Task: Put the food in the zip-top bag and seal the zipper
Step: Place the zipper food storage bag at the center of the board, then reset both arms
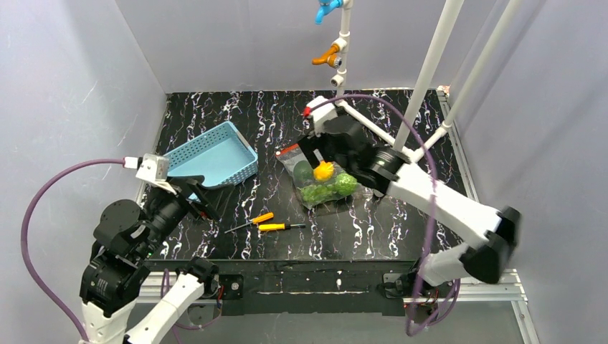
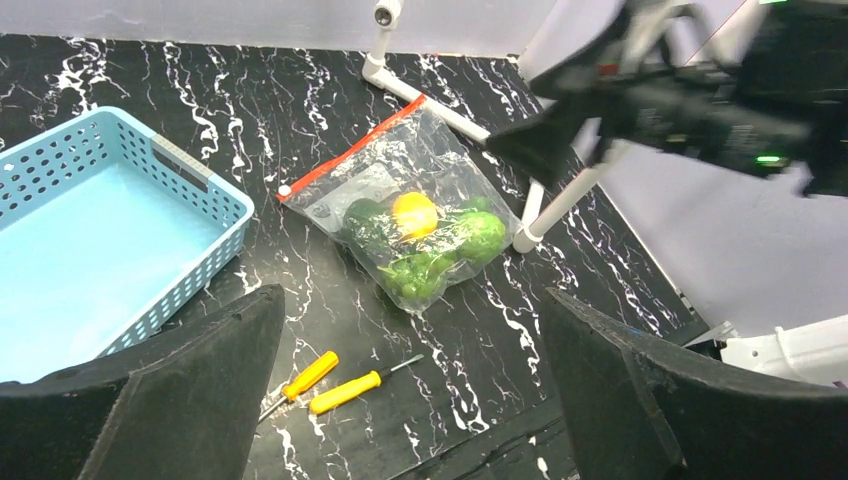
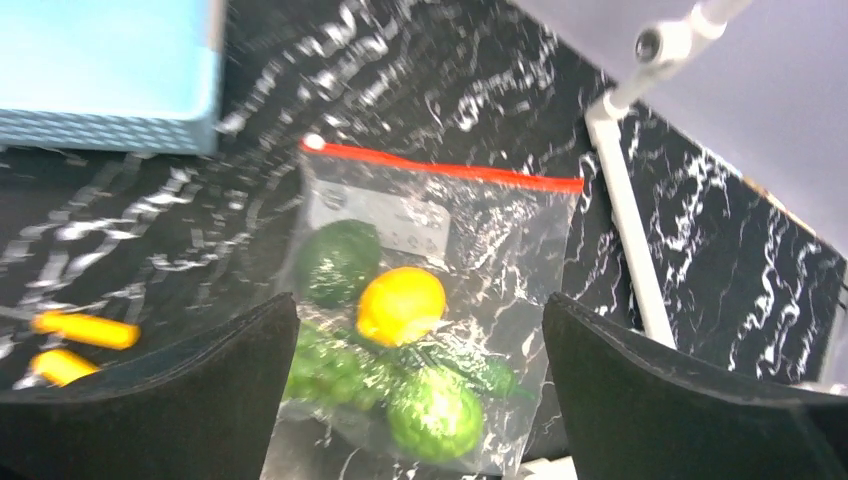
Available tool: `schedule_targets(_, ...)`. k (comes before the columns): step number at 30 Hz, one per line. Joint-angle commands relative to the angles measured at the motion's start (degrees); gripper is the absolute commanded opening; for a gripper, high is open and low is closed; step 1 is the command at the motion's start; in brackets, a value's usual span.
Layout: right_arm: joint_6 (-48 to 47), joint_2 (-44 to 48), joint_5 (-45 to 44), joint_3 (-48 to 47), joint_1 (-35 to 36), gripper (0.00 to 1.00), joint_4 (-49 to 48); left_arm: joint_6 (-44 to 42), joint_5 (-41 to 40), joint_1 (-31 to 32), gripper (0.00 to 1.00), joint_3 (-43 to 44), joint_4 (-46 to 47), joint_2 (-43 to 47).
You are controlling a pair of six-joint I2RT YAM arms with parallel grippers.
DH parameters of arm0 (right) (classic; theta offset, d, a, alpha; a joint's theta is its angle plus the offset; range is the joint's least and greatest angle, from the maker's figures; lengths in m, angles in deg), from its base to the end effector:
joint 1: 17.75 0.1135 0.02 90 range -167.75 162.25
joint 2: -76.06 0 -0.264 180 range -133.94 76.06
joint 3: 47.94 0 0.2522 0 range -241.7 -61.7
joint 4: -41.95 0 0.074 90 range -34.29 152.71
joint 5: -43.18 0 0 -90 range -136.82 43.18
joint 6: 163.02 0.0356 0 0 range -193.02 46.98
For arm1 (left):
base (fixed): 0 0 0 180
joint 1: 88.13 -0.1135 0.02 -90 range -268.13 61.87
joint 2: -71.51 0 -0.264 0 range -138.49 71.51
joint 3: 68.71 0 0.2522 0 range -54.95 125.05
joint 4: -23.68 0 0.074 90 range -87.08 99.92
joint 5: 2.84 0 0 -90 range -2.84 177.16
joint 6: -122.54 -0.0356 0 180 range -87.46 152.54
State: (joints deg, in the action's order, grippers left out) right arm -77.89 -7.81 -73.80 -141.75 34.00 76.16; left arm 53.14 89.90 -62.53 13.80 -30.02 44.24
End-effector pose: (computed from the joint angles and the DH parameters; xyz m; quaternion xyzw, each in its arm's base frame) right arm 0.2211 0.2543 0.3761 -0.2759 0.7791 0.0301 0.5621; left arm 0.0341 -0.0182 0.4446 0.0475 0.6959 -0.2964 0.6524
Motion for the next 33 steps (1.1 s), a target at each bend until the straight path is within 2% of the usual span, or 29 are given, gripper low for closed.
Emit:
schedule_targets(1, 0.81, 14.74, 5.15, 2.59, 1.51, 0.98, 0.72, 0.01, -1.56, -0.20, 0.98, 1.98, 0.45, 2.38)
schedule_targets(8, 2.55, 36.51, 10.98, 13.67, 1.52, 0.98, -4.68, 0.17, -1.87, -0.21, 0.98, 1.11, 3.71, 5.51)
schedule_targets(12, 4.41, 45.71, 8.78, 17.57, 1.56, 0.98, -5.86, -0.52, -4.19, -0.19, 0.98, 1.41, 3.97, 6.85)
schedule_targets(16, 11.12, 52.17, 2.55, 18.39, 1.52, 0.98, -4.26, -0.91, -5.39, -0.21, 0.98, 1.96, 3.82, 8.04)
schedule_targets(19, 16.29, 55.62, -4.72, 18.29, 1.52, 0.98, -2.63, -0.97, -5.44, -0.21, 0.98, 2.13, 3.84, 8.49)
schedule_targets(33, 16.75, 57.75, -6.02, 17.38, 1.52, 0.98, 0.39, -0.78, -5.57, -0.21, 0.98, 1.20, 3.86, 8.67)
